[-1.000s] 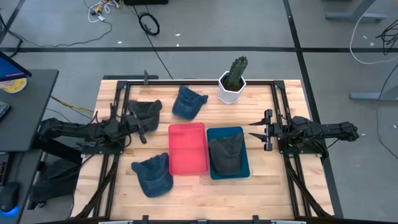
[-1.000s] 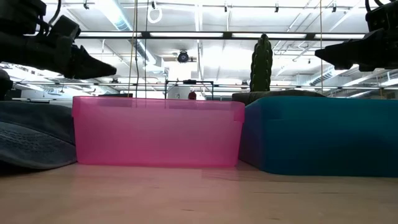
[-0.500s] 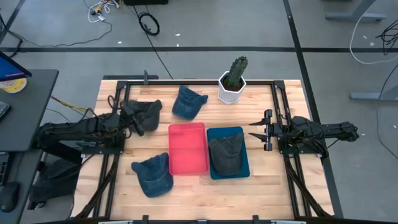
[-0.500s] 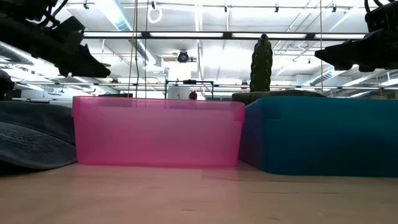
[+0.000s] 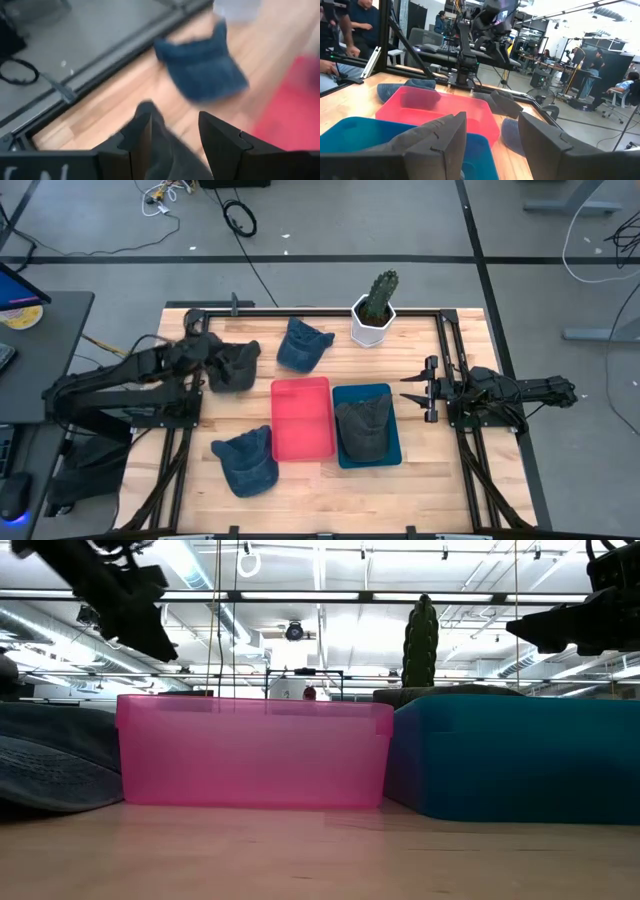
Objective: Pick & Place hat
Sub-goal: Put the black cap into the blue bin
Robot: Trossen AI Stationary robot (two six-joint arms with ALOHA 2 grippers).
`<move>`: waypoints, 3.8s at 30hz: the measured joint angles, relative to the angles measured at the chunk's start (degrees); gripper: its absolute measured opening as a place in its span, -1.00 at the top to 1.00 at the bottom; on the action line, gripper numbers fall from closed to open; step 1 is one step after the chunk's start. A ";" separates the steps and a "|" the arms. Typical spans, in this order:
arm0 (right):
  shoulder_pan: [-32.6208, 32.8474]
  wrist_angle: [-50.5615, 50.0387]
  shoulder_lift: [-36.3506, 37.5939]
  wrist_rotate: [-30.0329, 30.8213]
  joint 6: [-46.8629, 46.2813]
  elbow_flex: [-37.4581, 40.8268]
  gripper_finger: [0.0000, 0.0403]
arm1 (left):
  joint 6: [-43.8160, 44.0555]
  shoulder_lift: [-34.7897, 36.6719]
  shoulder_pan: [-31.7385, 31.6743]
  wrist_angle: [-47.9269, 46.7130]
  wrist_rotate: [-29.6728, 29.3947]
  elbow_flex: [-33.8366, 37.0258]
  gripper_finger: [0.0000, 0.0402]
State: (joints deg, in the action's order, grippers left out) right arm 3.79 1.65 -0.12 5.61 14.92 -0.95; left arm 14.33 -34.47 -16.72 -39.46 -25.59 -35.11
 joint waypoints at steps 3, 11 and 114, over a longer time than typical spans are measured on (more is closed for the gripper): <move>0.00 0.00 0.00 0.00 -0.02 0.00 0.08 | -3.33 -5.80 -3.28 -5.24 6.72 -4.84 0.15; 0.00 0.00 0.00 -0.02 -0.03 -0.02 0.08 | -10.70 -20.60 -14.50 -14.53 14.31 -11.29 0.15; 0.02 0.00 -0.02 -0.02 0.00 -0.04 0.08 | -27.00 -46.95 -25.17 -15.56 23.00 -12.64 0.98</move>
State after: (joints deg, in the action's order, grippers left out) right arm 3.81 1.65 -0.14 5.58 14.92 -0.99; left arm -12.67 -81.42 -41.89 -55.02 -2.59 -47.75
